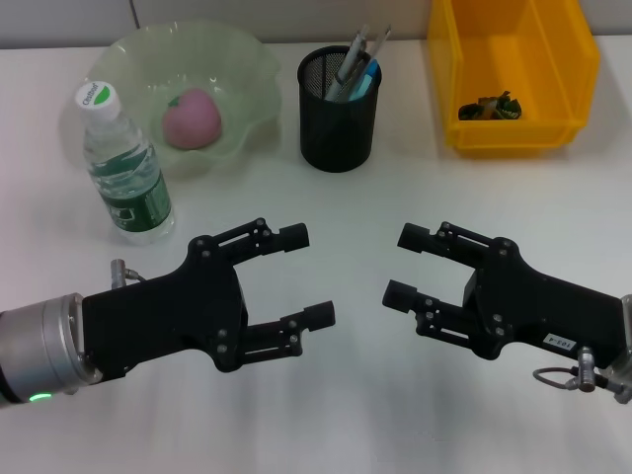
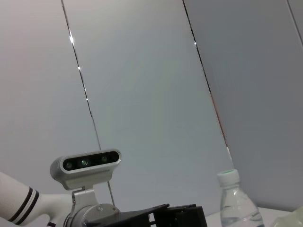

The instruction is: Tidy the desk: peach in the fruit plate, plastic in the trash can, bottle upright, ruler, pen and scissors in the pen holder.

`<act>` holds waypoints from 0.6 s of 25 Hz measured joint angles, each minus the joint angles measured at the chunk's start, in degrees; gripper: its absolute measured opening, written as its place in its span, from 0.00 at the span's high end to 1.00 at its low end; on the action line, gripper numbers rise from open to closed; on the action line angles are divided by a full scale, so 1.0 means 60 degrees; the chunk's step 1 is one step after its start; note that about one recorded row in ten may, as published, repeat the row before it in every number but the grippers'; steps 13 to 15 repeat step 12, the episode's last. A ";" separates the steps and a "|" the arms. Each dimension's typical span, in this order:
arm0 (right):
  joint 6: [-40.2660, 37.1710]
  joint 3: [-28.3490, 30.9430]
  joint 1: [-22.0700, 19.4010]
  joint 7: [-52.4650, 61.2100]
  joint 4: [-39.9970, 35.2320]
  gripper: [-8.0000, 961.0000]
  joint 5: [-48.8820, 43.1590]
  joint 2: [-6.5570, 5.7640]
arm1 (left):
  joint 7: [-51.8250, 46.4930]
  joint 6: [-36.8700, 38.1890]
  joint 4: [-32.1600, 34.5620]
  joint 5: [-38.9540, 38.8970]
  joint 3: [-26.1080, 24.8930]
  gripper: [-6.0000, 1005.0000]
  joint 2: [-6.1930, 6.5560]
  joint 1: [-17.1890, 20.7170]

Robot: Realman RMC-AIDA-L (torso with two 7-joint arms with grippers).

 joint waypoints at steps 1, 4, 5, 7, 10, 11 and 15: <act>-0.0021 0.0000 0.0005 -0.0003 0.0010 0.28 0.0001 0.0001 | 0.0000 0.0036 0.0000 0.0005 0.0000 0.22 0.0000 0.0000; -0.0117 0.0007 0.0009 -0.0004 0.0021 0.28 0.0005 0.0006 | 0.0105 0.0195 0.0000 0.0013 0.0067 0.22 -0.0002 -0.0002; -0.0117 0.0007 0.0009 -0.0004 0.0021 0.28 0.0005 0.0006 | 0.0188 0.0226 0.0000 0.0008 0.0090 0.22 -0.0002 -0.0002; -0.0118 0.0015 0.0008 -0.0004 0.0021 0.28 0.0007 0.0007 | 0.0382 0.0285 0.0000 0.0003 0.0095 0.22 -0.0015 0.0006; -0.0118 0.0018 -0.0017 -0.0004 0.0020 0.28 0.0008 0.0007 | 0.0668 0.0372 -0.0006 -0.0004 0.0118 0.22 -0.0035 0.0020; -0.0118 0.0019 -0.0024 -0.0004 0.0019 0.28 0.0008 0.0007 | 0.0730 0.0386 -0.0011 -0.0009 0.0127 0.22 -0.0041 0.0020; -0.0118 0.0019 -0.0034 -0.0005 0.0015 0.28 0.0008 0.0005 | 0.0730 0.0386 -0.0011 -0.0009 0.0127 0.22 -0.0041 0.0020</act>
